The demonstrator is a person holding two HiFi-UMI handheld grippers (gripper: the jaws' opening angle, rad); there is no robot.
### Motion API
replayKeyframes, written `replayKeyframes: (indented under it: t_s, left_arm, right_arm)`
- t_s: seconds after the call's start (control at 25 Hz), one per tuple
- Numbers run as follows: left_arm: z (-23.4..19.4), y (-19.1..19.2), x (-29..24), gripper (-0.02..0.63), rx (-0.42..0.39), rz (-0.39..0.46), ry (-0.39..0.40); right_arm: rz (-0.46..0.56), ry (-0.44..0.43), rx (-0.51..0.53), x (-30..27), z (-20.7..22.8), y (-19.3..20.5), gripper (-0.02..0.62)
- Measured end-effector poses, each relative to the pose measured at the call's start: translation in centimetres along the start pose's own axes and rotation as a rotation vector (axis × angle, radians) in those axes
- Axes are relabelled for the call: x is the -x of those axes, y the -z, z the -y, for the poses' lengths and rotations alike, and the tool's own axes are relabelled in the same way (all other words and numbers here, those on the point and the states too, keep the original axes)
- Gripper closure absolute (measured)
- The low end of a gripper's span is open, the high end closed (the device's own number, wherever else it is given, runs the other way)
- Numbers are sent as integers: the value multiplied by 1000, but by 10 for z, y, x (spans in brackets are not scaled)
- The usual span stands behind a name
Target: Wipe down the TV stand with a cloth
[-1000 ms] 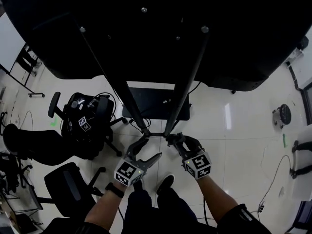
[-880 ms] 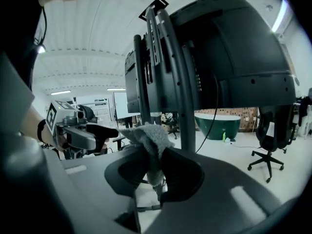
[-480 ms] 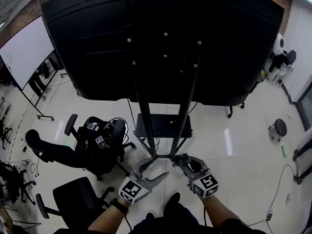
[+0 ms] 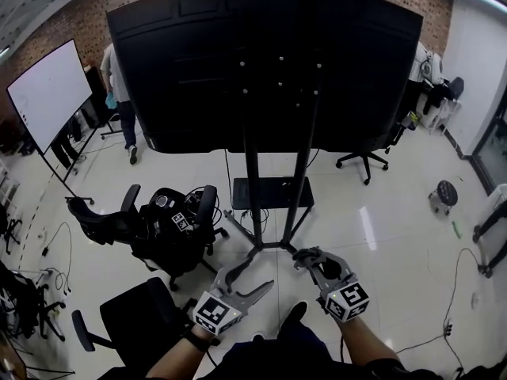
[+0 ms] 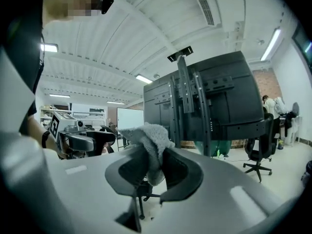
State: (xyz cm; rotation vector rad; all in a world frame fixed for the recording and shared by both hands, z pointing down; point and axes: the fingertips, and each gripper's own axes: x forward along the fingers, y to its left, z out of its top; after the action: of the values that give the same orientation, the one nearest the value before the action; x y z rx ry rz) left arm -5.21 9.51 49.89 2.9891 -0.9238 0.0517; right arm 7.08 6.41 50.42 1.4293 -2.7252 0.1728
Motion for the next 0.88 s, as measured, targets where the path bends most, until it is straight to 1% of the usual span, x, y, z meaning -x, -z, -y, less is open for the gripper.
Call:
replayKeyframes:
  t_s: [0.2,0.28,0.44,0.56,0.76,0.88]
  left_arm:
    - [26,-10,30,261,1,16,8]
    - [35,-17,36,261,10,23,6]
    - [46,-25,41,261,-11,47,-11]
    - [54,-31,37,261,-14,47,-32]
    - [77,-36,19,261,-27,40,-18]
    - [82,-41,13,261,-31,48,-21]
  right_arm:
    - [-1,14,40,45,-31,-5,534]
    - [2,15,58,59,-37,-10,534]
    - [12,-3,70,76,-43,-11,534]
    - [18,-33,76,82,-43,-14,534]
    - [47,-51,89,96,-36,-27,534]
    - [42,-76,89,100,-37,-27,534]
